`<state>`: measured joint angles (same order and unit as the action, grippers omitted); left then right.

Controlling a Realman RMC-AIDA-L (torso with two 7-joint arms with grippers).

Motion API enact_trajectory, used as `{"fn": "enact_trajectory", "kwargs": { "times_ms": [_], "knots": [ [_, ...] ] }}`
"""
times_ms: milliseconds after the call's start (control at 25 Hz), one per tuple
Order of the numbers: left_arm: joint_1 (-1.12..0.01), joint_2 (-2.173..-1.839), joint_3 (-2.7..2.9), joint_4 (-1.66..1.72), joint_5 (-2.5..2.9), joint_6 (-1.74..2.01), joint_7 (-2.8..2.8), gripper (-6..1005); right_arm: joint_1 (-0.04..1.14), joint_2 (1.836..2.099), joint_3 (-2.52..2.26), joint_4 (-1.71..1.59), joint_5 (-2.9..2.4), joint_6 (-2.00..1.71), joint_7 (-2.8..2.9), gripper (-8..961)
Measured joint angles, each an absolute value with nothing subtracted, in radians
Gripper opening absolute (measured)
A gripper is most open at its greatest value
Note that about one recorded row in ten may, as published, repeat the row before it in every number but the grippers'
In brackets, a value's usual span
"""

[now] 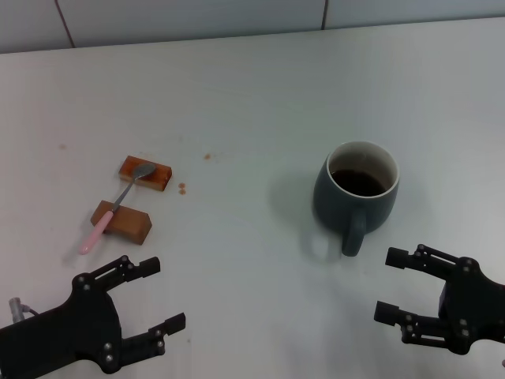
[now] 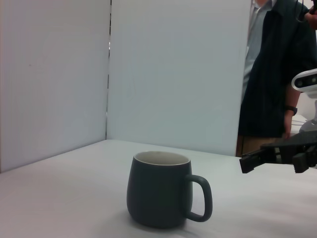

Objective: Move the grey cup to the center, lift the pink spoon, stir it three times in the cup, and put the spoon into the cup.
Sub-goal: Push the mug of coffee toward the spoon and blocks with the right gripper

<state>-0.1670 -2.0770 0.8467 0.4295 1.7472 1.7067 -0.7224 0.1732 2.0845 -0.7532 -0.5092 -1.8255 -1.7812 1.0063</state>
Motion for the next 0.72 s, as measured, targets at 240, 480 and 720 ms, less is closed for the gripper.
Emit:
{"fn": "enact_trajectory", "kwargs": {
  "times_ms": [240,480,720],
  "knots": [
    [-0.168,-2.077,0.847,0.429,1.750,1.705,-0.722,799,0.173,2.085,-0.753,-0.509,-1.825,-1.781,1.006,840],
    [-0.169,-2.077,0.847,0.430,1.750,1.705,-0.722,799,0.167,2.086,-0.725,-0.488,-1.783,-1.788,0.942,841],
    [-0.169,-2.077,0.847,0.430,1.751,1.706,-0.722,799,0.137,2.086,-0.640,-0.331,-1.593,-1.785,0.656,816]
  ]
}}
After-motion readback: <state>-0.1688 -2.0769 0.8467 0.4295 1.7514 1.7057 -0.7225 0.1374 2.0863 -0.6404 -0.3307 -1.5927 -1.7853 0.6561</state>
